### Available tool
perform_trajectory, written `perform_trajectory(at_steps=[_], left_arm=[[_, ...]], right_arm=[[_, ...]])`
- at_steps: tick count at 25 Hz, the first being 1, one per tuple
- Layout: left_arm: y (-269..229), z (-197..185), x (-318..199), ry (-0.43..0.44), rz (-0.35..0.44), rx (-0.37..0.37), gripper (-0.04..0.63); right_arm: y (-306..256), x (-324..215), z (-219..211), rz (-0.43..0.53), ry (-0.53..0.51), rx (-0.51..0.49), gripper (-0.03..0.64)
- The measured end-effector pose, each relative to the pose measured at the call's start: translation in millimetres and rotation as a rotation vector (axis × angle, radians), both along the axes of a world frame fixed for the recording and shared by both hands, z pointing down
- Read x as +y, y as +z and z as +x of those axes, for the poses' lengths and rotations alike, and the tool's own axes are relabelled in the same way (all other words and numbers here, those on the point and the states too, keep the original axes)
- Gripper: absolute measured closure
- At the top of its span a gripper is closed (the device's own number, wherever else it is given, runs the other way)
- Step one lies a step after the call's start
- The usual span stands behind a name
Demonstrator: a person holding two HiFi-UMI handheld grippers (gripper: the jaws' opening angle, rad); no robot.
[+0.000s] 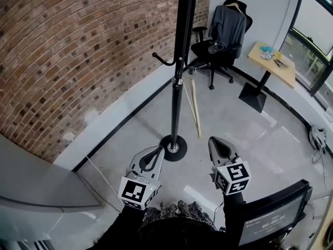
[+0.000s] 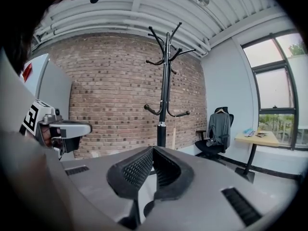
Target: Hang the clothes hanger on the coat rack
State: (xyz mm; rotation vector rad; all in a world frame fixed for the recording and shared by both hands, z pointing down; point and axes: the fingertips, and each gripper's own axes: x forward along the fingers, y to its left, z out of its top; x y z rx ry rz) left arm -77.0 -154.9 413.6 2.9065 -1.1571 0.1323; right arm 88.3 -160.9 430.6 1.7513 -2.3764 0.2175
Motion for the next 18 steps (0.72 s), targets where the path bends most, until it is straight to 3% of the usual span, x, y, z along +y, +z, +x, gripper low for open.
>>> perform_trajectory(at_steps=[18], left_arm=[[-11.0, 48.5, 69.8, 0.001, 0.023, 0.004, 0.588]], right_arm=[[-4.7, 95.3, 48.3, -0.002, 0.028, 0.009, 0.607]])
